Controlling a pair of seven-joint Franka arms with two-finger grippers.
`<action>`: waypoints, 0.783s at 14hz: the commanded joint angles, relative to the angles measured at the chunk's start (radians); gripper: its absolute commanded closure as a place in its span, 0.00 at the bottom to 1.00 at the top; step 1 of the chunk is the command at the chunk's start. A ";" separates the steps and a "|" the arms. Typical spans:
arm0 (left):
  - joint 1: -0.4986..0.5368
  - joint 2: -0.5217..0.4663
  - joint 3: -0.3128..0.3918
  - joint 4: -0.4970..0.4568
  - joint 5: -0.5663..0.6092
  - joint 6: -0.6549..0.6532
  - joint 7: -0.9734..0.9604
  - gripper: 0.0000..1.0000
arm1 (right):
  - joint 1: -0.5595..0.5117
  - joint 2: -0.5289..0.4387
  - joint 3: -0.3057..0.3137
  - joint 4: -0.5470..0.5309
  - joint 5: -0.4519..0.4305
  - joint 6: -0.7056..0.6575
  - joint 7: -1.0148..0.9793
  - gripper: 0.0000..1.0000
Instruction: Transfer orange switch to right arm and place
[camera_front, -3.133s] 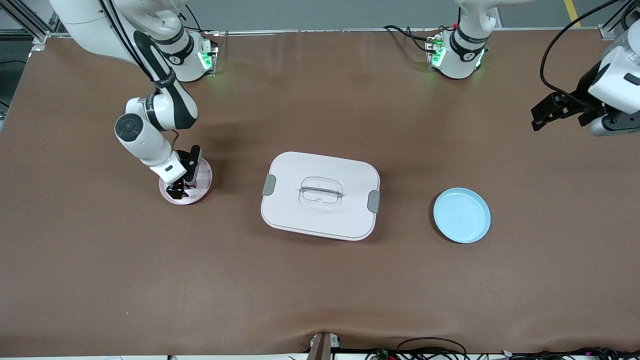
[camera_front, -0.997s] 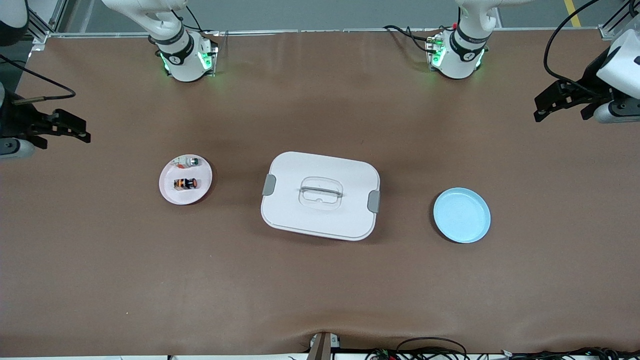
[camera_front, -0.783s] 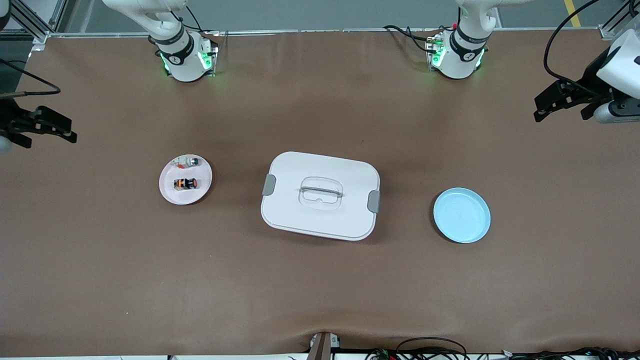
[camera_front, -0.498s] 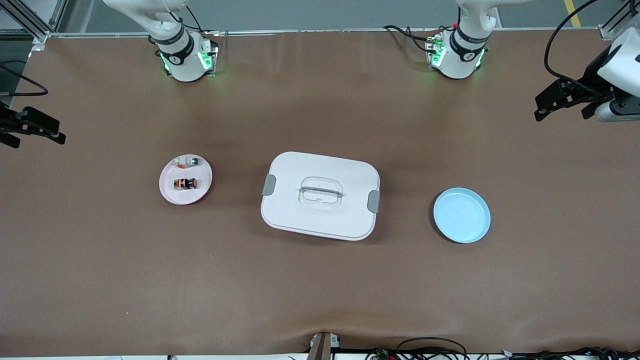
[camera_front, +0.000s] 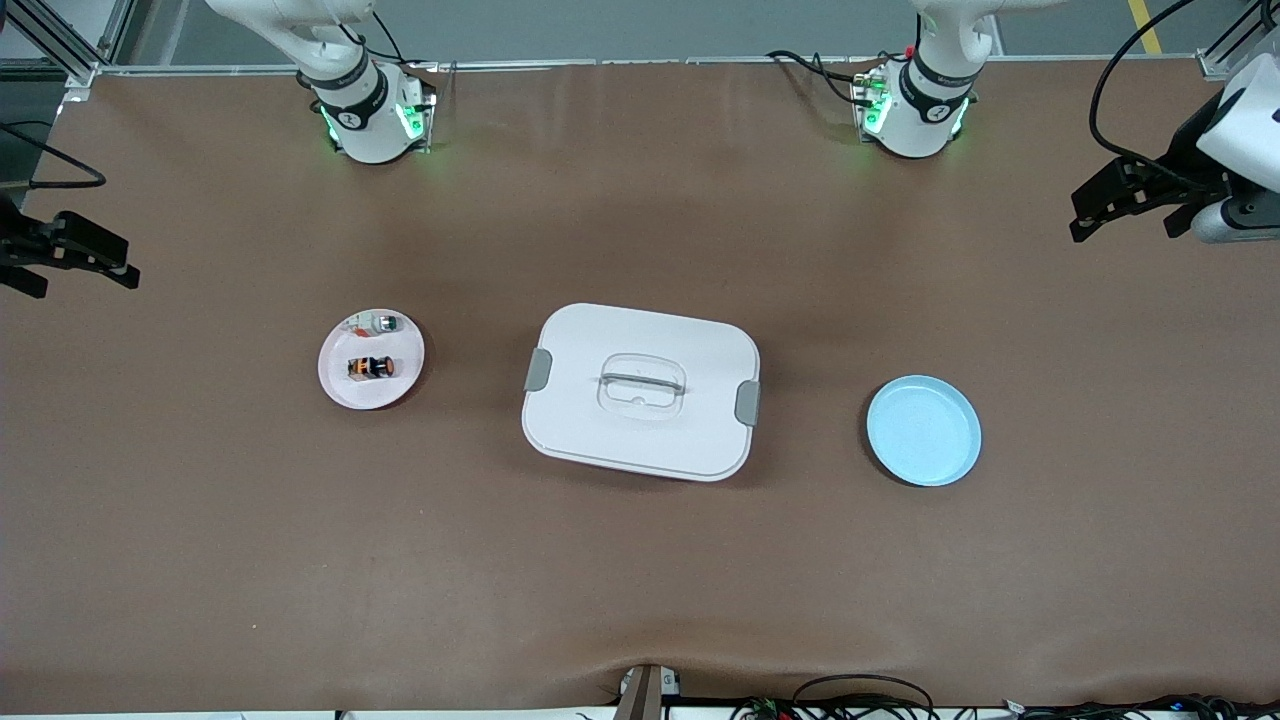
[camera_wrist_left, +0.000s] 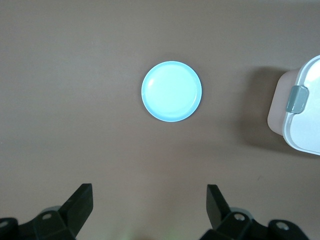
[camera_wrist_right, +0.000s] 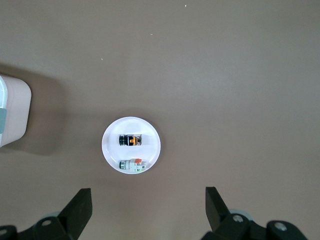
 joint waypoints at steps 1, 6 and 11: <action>0.007 -0.028 0.002 -0.019 -0.018 -0.005 0.026 0.00 | -0.001 0.002 0.010 0.027 -0.002 -0.033 0.009 0.00; 0.007 -0.026 0.003 -0.019 -0.018 -0.005 0.026 0.00 | 0.008 -0.030 0.012 0.026 0.003 -0.100 0.019 0.00; 0.009 -0.028 0.005 -0.019 -0.016 -0.005 0.031 0.00 | 0.036 -0.040 0.007 0.023 0.004 -0.119 0.020 0.00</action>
